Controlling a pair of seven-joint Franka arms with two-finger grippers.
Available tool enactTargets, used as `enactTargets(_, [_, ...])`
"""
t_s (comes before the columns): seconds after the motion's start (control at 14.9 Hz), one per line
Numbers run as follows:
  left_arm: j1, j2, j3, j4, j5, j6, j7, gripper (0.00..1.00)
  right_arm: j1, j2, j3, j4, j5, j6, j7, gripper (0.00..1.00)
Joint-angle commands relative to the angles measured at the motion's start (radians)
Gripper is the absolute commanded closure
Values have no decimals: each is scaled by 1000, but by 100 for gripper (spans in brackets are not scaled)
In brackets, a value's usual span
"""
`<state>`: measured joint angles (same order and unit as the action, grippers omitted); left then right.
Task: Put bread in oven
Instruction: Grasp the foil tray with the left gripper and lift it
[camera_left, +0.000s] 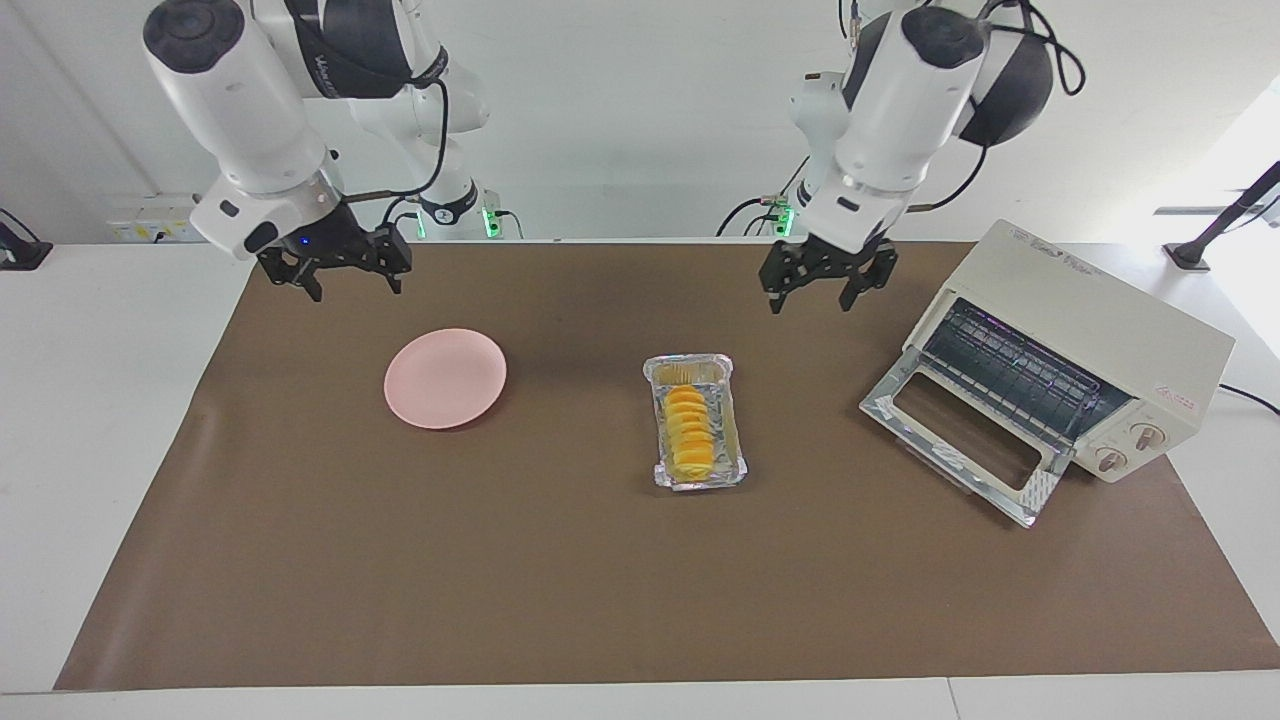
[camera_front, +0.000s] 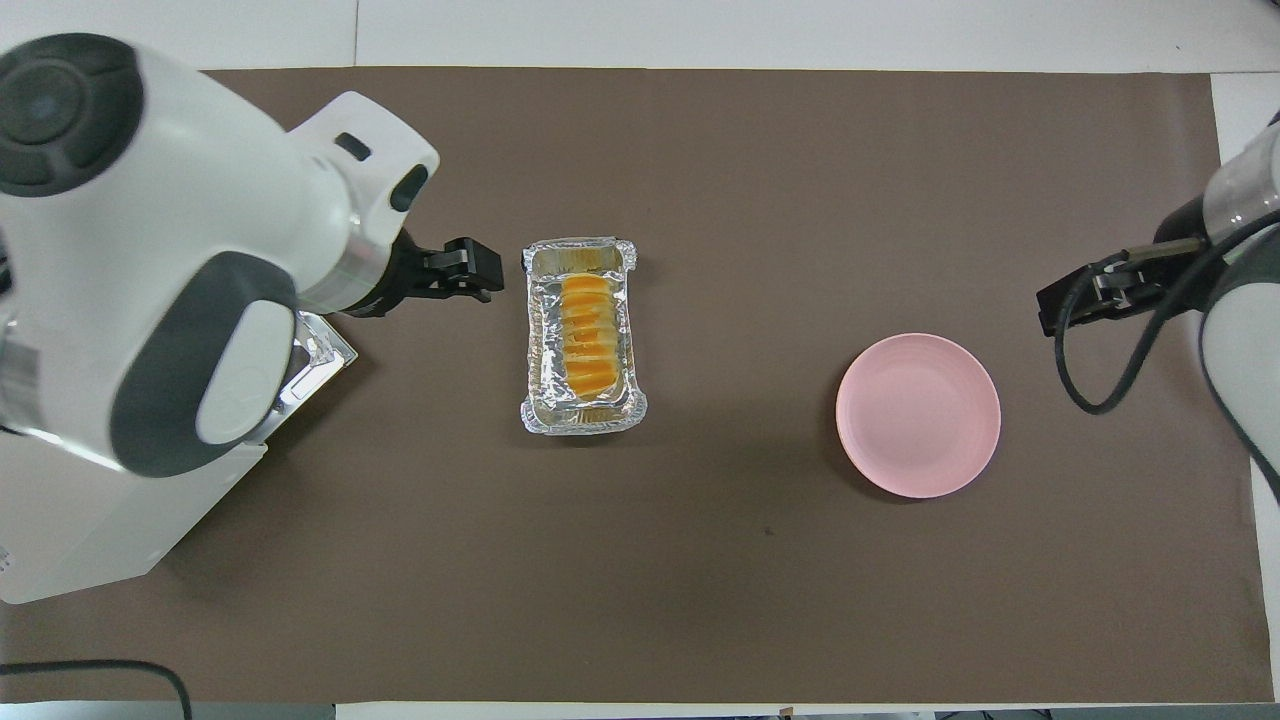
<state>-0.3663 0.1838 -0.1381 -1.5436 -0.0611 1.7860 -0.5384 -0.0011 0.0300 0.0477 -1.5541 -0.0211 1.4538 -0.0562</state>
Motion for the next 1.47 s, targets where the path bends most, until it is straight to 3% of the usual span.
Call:
enactTargets(0.0, [-109,192,18,106,49,107,-142,0,-45,-105,20,-95,4,-10,-27,0])
enactTargets(0.2, [-158,210,18,-4,52,217,-169,0,-102,-147,38,-144,18,-6,-25,0])
enactTargets(0.33, [-212,287,26,-10,78,237,-198,0,-128,-145,52,-146,18,-6,-24,0])
enactTargets(0.47, [-207,298,25,-18,90,253,-202,1,-129,-139,52,-136,18,-3,-22,0])
enactTargets(0.67, [-224,309,25,-38,92,294,-209,15,-128,-128,52,-109,18,2,-17,0])
enactTargets(0.74, [-224,310,25,-38,92,294,-209,27,-128,-128,52,-107,18,2,-20,0])
enactTargets(0.8, [-226,313,25,-41,92,296,-209,47,-128,-130,52,-109,18,2,-20,0])
enactTargets(0.87, [-226,319,25,-53,92,297,-209,57,-128,-130,52,-109,18,2,-20,0])
enactTargets(1.27, [-227,322,25,-59,92,322,-209,68,-128,-128,52,-106,20,2,-22,0])
enactTargets(1.41, [-227,326,25,-61,90,329,-209,89,-122,-131,50,-106,17,5,-16,0])
